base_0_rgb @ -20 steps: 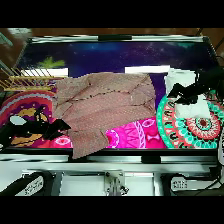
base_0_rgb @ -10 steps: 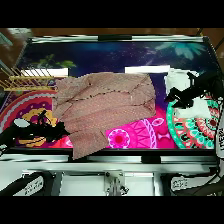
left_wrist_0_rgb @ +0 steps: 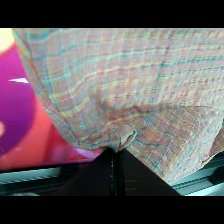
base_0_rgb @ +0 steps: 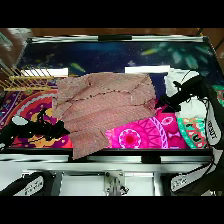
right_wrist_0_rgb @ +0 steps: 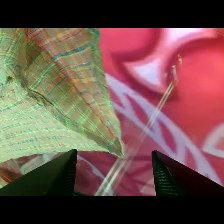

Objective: Fold the shirts.

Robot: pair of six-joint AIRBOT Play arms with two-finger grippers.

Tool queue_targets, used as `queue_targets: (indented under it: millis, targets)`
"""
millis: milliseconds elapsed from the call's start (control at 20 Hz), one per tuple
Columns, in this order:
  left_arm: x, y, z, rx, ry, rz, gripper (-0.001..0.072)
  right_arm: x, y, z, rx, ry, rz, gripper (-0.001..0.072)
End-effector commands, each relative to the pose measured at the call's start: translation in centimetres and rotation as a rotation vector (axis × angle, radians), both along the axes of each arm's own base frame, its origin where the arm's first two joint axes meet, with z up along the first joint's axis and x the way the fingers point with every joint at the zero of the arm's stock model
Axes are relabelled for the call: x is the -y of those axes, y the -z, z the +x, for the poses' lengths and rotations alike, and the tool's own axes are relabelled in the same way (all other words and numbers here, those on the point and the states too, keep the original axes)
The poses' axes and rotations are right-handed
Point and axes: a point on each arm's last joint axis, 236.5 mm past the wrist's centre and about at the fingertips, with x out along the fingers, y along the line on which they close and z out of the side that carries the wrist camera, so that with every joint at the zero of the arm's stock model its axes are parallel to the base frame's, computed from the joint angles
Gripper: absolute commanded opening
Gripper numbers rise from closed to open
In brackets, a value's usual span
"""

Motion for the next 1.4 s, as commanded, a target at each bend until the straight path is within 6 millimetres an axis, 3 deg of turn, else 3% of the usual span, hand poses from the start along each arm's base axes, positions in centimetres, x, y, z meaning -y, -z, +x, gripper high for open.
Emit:
queue_targets:
  millis: [0, 250, 450, 500, 600, 700, 750, 800, 850, 900, 950, 1000, 1050, 1100, 1150, 1200, 1250, 1350]
  targets:
    - [0.1, -0.5, 0.0, 0.014, 0.017, -0.002, 0.0026, -1.8, 1.5, -0.2, 0.007, -0.098, 0.014, 0.0592]
    - [0.0, -1.0, 0.5, 0.035, 0.017, 0.001, 0.0026, -0.7, 2.6, -0.6, 0.007, -0.165, -0.092, 0.0592]
    - [-0.1, -1.2, 0.8, 0.045, 0.015, 0.005, 0.0026, -1.9, 2.9, -0.3, 0.043, -0.229, -0.110, 0.0590]
    - [-0.1, -1.2, 0.8, 0.046, 0.015, 0.004, 0.0026, -2.0, 3.1, -0.3, 0.046, -0.251, -0.124, 0.0457]
    - [-0.1, -1.3, 1.0, 0.059, 0.027, 0.008, 0.0026, -1.6, 3.2, -0.4, 0.046, -0.278, -0.163, 0.0046]
    - [-0.4, -2.9, 2.6, 0.149, 0.076, 0.030, 0.0024, -2.1, 1.5, 0.5, 0.094, -0.266, -0.145, 0.0050]
    - [-0.7, -5.2, 4.4, 0.243, 0.106, 0.053, 0.0024, -2.3, -0.3, 1.6, 0.149, -0.259, -0.144, 0.0050]
    - [-1.0, -8.3, 6.6, 0.355, 0.130, 0.083, 0.0023, -2.5, -3.2, 3.2, 0.236, -0.248, -0.151, 0.0050]
    - [-1.4, -13.2, 9.1, 0.512, 0.161, 0.127, 0.0024, -2.9, -6.9, 5.0, 0.339, -0.232, -0.148, 0.0050]
    - [-1.8, -19.1, 11.2, 0.680, 0.184, 0.178, 0.0024, -3.5, -12.1, 6.8, 0.482, -0.221, -0.138, 0.0050]
    - [-2.1, -26.8, 12.8, 0.876, 0.190, 0.237, 0.0024, -4.1, -18.1, 8.3, 0.646, -0.219, -0.134, 0.0050]
    - [-2.3, -34.9, 13.3, 1.072, 0.183, 0.298, 0.0024, -4.3, -25.7, 9.3, 0.844, -0.194, -0.155, 0.0050]
    - [-2.4, -44.3, 12.3, 1.298, 0.165, 0.372, 0.0025, -4.1, -34.1, 9.3, 1.061, -0.158, -0.192, 0.0050]
    - [-2.3, -52.6, 10.0, 1.504, 0.140, 0.439, 0.0026, -3.8, -42.0, 8.1, 1.264, -0.118, -0.230, 0.0050]
    - [-2.0, -59.9, 6.4, 1.696, 0.109, 0.499, 0.0026, -3.4, -49.3, 5.8, 1.456, -0.072, -0.272, 0.0050]
    - [-1.7, -65.4, 2.5, 1.851, 0.068, 0.535, 0.0026, -3.0, -56.1, 2.3, 1.644, -0.011, -0.302, 0.0050]
    - [-1.1, -69.6, -1.7, 1.982, 0.043, 0.563, 0.0026, -2.5, -61.5, -1.8, 1.804, 0.054, -0.327, 0.0050]
    - [-0.3, -73.9, -8.1, 2.130, -0.020, 0.549, 0.0026, -1.9, -67.5, -8.9, 2.001, 0.129, -0.366, 0.0050]
